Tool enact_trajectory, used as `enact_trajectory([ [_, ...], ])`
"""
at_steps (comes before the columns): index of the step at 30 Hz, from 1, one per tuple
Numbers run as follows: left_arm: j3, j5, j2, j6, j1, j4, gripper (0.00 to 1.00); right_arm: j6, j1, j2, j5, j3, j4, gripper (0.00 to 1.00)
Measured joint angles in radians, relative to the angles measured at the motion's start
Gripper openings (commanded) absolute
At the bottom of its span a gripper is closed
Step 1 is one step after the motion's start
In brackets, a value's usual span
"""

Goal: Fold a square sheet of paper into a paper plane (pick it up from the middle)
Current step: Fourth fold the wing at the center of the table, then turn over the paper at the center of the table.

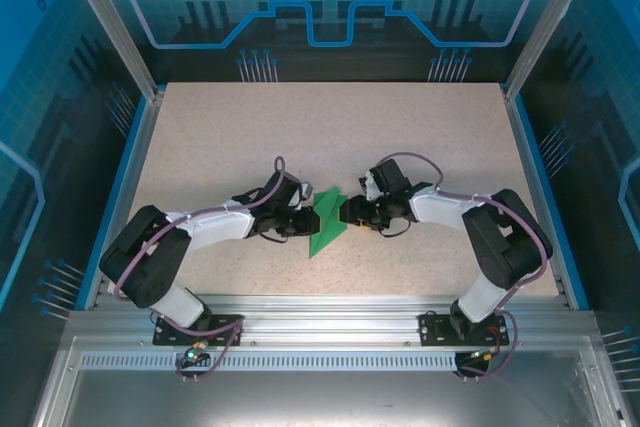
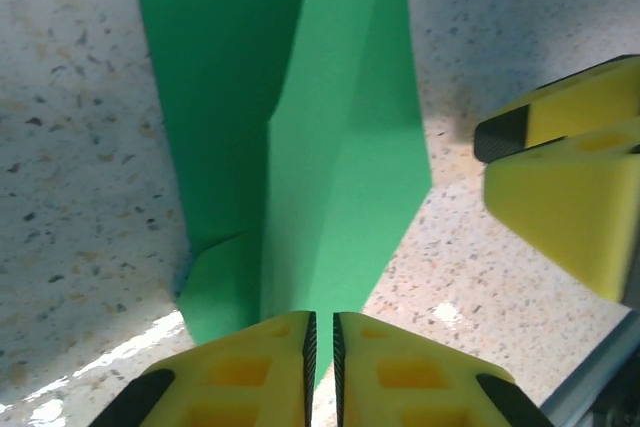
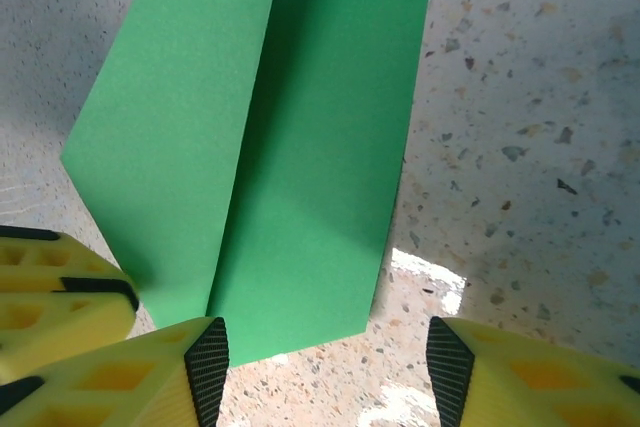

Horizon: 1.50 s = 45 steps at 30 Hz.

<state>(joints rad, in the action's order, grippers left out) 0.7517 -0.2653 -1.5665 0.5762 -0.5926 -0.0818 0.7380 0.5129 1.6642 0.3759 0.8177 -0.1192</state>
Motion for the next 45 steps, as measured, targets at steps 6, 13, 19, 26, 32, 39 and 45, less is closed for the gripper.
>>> enact_trajectory([
  [6, 0.0, 0.008, -0.018, -0.006, 0.001, -0.012, 0.15, 0.05, 0.015, 0.024, 0.021, -0.017, 0.05, 0.55],
  [13, 0.0, 0.008, -0.039, -0.01, 0.001, -0.019, 0.14, 0.093, 0.026, 0.03, 0.026, -0.035, 0.084, 0.52],
  [19, 0.0, 0.008, -0.063, -0.011, 0.001, -0.019, 0.13, 0.12, 0.026, 0.03, 0.032, -0.047, 0.114, 0.51],
  [26, 0.0, 0.008, -0.08, -0.01, 0.001, -0.017, 0.11, 0.154, 0.026, 0.046, 0.05, -0.047, 0.15, 0.51],
  [32, 0.0, 0.008, -0.082, -0.01, 0.001, -0.015, 0.11, 0.176, 0.026, 0.048, 0.053, -0.047, 0.167, 0.5],
  [39, -0.003, 0.007, -0.082, -0.007, 0.001, -0.003, 0.11, 0.195, 0.028, 0.071, 0.077, -0.047, 0.219, 0.5],
  [45, -0.014, 0.004, -0.081, 0.0, 0.001, 0.018, 0.11, 0.197, 0.033, 0.081, 0.083, -0.046, 0.245, 0.49],
])
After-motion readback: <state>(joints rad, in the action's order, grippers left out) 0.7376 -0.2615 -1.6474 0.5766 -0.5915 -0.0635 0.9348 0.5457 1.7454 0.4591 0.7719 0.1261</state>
